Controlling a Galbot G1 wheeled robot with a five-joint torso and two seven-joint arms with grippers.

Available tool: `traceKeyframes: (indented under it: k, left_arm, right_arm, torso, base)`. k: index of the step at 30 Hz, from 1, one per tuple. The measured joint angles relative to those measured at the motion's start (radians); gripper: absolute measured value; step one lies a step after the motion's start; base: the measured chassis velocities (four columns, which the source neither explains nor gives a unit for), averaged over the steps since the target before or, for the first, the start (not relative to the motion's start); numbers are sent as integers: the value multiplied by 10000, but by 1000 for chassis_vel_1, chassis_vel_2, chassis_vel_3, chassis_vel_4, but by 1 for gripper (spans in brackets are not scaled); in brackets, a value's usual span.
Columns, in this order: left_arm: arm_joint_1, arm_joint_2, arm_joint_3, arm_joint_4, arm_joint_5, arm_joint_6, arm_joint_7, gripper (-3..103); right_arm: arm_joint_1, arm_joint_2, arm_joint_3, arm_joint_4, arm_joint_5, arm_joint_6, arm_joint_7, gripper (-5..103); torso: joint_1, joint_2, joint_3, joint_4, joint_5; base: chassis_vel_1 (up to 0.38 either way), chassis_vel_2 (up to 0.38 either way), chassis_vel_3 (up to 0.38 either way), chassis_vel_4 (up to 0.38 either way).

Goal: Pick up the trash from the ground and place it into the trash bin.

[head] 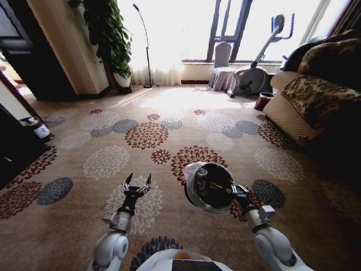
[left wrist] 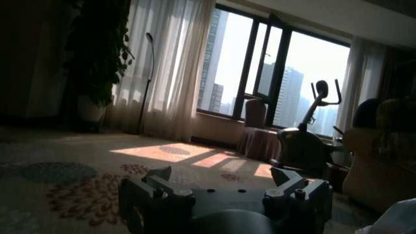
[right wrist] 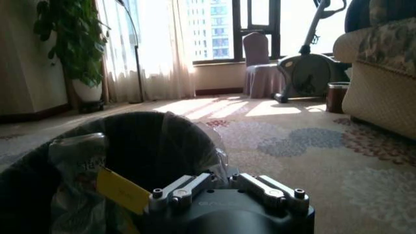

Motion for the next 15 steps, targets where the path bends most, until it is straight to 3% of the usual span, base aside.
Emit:
traceKeyframes:
  k: [6, 10, 12, 15]
  left_arm:
    - [-184, 39, 75, 228, -4, 13, 0, 100]
    - [-215, 50, 75, 343, -3, 13, -2, 100]
    - [-261, 79, 72, 444, -3, -12, 0, 100]
    - [-331, 134, 75, 570, -8, -30, 4, 100]
  right_arm:
    - [-903, 220, 691, 344, -279, 149, 113, 3]
    - [-1133, 432, 1418, 377, -220, 105, 92, 3]
    - [-1353, 615, 2046, 332, -190, 63, -23, 3]
    - [-1680, 756, 2913, 163, -19, 92, -159, 3]
  torso:
    - [0, 0, 0, -1, 2]
    - [0, 0, 0, 8, -22]
    - [0, 0, 0, 8, -2]
    - [0, 0, 0, 3, -10]
  base:
    - [-176, -190, 179, 180]
    - [13, 10, -9, -10]
    - [82, 65, -37, -41]
    - [40, 45, -25, -27]
